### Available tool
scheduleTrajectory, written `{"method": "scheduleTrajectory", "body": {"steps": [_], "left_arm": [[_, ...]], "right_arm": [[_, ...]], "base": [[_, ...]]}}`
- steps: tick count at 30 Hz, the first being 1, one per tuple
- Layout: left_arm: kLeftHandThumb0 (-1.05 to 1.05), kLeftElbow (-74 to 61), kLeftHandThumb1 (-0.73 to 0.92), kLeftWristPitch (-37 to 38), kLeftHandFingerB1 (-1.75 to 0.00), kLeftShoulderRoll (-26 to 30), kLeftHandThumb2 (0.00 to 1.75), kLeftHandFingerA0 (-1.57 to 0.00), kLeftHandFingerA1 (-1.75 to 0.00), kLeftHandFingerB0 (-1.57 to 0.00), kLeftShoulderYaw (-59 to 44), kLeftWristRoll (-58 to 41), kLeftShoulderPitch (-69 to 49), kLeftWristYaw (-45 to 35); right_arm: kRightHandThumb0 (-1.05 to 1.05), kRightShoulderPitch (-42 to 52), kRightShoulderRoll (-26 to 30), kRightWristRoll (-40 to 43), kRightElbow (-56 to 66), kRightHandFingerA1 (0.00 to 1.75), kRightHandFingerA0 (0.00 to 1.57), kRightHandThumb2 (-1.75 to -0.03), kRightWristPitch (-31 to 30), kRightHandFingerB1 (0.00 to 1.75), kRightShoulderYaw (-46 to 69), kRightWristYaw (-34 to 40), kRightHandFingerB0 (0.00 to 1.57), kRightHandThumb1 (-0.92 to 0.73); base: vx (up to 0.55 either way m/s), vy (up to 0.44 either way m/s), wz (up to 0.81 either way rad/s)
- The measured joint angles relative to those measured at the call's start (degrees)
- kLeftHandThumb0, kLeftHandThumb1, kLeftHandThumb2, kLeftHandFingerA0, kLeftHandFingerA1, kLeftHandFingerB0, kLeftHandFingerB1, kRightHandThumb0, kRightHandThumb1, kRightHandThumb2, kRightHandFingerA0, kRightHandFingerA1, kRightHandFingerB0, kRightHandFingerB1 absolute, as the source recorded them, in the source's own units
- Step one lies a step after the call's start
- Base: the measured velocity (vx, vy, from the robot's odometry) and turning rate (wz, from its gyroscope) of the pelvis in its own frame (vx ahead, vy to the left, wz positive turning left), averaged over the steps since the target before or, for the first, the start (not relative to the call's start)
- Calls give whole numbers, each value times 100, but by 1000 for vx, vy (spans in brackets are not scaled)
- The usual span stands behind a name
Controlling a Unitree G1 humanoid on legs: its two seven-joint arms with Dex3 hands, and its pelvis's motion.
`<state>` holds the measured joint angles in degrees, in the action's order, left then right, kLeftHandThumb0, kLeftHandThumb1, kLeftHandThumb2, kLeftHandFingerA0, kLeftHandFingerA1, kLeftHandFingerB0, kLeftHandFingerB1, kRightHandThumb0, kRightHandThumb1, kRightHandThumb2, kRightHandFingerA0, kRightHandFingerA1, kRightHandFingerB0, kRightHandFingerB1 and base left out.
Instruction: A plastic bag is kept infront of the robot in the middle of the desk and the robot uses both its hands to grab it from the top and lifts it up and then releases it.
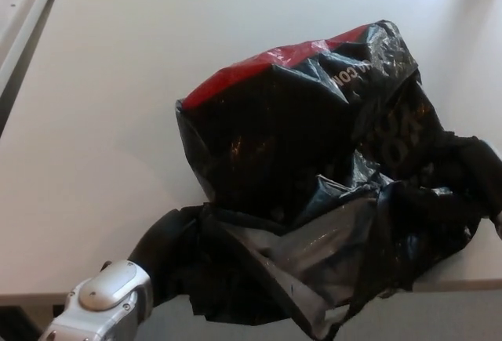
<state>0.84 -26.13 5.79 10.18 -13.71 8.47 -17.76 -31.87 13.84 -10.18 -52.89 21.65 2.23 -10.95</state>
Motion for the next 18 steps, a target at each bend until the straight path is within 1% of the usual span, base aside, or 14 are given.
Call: {"method": "scheduleTrajectory", "body": {"steps": [1, 2, 5, 7, 8, 9, 11, 12, 13, 14, 16, 18], "left_arm": [[-19, -6, 59, 0, -175, -5, 69, -96, -175, -68, -11, 0, -1, 4], [-20, -13, 60, -1, -175, -5, 68, -96, -175, -67, -29, 0, -3, 11], [-21, -16, 60, -4, -175, -4, 68, -96, -175, -68, -77, 0, -4, 16], [-20, -17, 60, -15, -175, -6, 67, -93, -175, -69, -137, -8, -3, 17], [-19, -22, 64, -22, -175, -7, 66, -90, -175, -65, -166, -10, -3, 19], [-18, -30, 66, -34, -175, -7, 66, -91, -175, -65, -195, -11, -3, 24], [-18, -105, 66, -83, -175, -6, 66, -91, -175, -65, -286, -14, -10, 46], [-16, -147, 66, -116, -175, -6, 66, -89, -175, -65, -331, -16, -14, 61], [-16, -178, 66, -137, -175, -7, 66, -89, -175, -65, -360, -18, -15, 70], [-20, -261, 68, -176, -175, -11, 65, -91, -175, -59, -431, -24, -15, 89], [-19, -395, 68, -195, -175, 6, 63, -93, -175, -60, -510, -24, -3, 98], [-18, -697, 66, -223, -175, 27, 61, -93, -175, -61, -677, -40, 85, 119]], "right_arm": [[-43, 0, 0, 15, -11, 144, 104, -77, -14, 132, 16, 11, 85, -48], [-33, 0, 0, 34, -16, 175, 68, -55, -35, 175, 30, 23, 53, -67], [-33, 0, -1, 78, -2, 175, 70, -56, -98, 175, 46, 33, 51, -67], [-33, 0, -5, 125, 50, 175, 70, -56, -145, 175, 66, 28, 52, -67], [-33, 0, -7, 150, 67, 175, 72, -57, -156, 175, 77, 22, 53, -66], [-41, 0, -7, 176, 81, 143, 106, -78, -159, 131, 88, 13, 86, -48], [-41, 1, -15, 243, 210, 143, 106, -78, -170, 131, 110, -5, 86, -48], [-32, 1, -15, 276, 270, 175, 73, -56, -169, 175, 120, -16, 55, -67], [-32, 4, -17, 293, 309, 175, 73, -56, -170, 175, 124, -25, 55, -67], [-34, 6, -20, 336, 401, 175, 71, -56, -171, 175, 141, -46, 55, -67], [-32, 33, -21, 392, 626, 175, 69, -54, -192, 175, 164, -83, 55, -69], [-30, 86, -21, 468, 1027, 175, 70, -56, -197, 174, 208, -127, 53, -68]], "base": [[0, 0, 0], [0, 0, 0], [0, 0, 0], [0, 0, 0], [0, 0, 0], [0, 0, 0], [0, 0, 0], [0, 0, 0], [0, 0, 0], [0, 0, 0], [0, 0, 0], [0, 0, 0]]}}
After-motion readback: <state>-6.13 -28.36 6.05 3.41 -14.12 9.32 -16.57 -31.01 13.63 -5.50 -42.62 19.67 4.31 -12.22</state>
